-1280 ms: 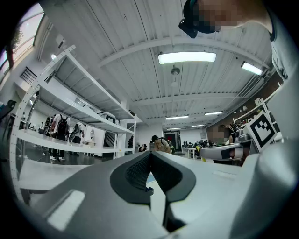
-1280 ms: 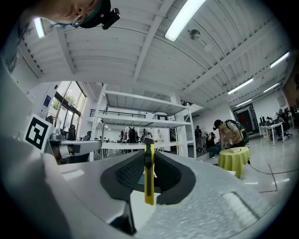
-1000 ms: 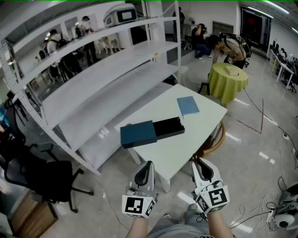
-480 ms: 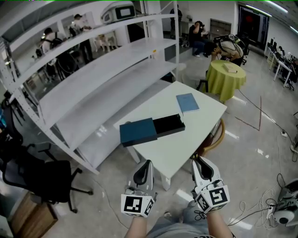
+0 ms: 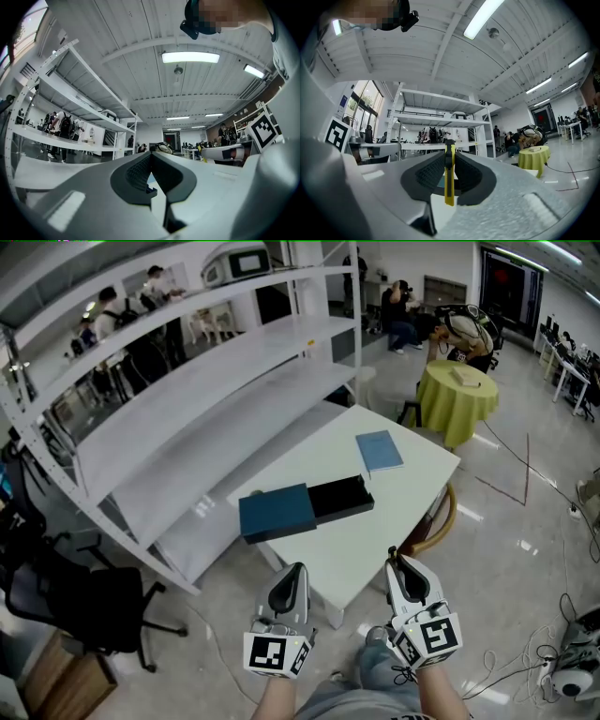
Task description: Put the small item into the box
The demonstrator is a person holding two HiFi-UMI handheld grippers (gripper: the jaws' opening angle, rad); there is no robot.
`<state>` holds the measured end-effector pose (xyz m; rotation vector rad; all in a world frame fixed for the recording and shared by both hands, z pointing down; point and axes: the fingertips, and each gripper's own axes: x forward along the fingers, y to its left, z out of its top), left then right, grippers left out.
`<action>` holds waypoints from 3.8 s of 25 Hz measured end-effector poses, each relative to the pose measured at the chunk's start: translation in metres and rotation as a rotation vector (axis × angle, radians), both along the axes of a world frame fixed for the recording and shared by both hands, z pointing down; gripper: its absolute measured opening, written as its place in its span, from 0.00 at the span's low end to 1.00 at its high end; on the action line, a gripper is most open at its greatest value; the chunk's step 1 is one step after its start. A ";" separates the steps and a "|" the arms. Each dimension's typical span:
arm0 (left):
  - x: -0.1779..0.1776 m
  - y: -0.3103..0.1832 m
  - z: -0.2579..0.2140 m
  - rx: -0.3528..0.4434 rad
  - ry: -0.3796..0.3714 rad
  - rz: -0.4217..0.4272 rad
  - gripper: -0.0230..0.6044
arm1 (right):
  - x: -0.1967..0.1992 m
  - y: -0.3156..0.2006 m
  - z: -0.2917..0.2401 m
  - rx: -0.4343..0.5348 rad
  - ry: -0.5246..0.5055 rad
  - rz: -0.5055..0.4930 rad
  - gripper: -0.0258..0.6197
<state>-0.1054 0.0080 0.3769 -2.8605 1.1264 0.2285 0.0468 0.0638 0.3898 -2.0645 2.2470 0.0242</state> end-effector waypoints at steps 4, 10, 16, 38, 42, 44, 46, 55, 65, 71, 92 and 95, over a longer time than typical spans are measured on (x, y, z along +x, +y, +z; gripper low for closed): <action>0.009 -0.018 -0.005 0.014 0.004 -0.020 0.05 | 0.008 -0.024 -0.006 0.012 0.004 -0.029 0.15; 0.023 -0.052 -0.015 0.019 0.018 -0.067 0.05 | 0.024 -0.064 -0.015 0.020 0.017 -0.077 0.15; 0.045 -0.080 -0.015 0.022 0.023 -0.096 0.05 | 0.048 -0.098 -0.016 0.027 0.018 -0.114 0.15; 0.096 -0.122 -0.016 0.048 0.006 -0.255 0.06 | 0.119 -0.166 -0.011 0.013 0.009 -0.237 0.15; 0.097 -0.127 -0.013 0.038 -0.005 -0.266 0.06 | 0.115 -0.179 0.002 -0.026 -0.005 -0.273 0.15; 0.097 -0.131 -0.014 0.035 -0.005 -0.266 0.06 | 0.114 -0.186 0.008 -0.046 -0.020 -0.286 0.15; 0.098 -0.136 -0.014 0.032 -0.008 -0.263 0.06 | 0.112 -0.193 0.013 -0.064 -0.022 -0.292 0.15; 0.095 -0.163 -0.021 0.025 -0.012 -0.243 0.06 | 0.107 -0.228 0.033 -0.153 0.027 -0.294 0.15; 0.078 -0.186 -0.011 -0.011 -0.022 -0.249 0.06 | 0.091 -0.265 0.063 -0.268 0.065 -0.323 0.15; 0.072 -0.189 -0.002 -0.036 -0.024 -0.254 0.06 | 0.085 -0.276 0.087 -0.344 0.078 -0.343 0.15; 0.040 -0.200 0.021 -0.105 -0.013 -0.338 0.06 | 0.070 -0.316 0.171 -0.591 0.191 -0.441 0.15; 0.037 -0.204 0.024 -0.111 -0.010 -0.345 0.06 | 0.070 -0.325 0.181 -0.622 0.213 -0.450 0.15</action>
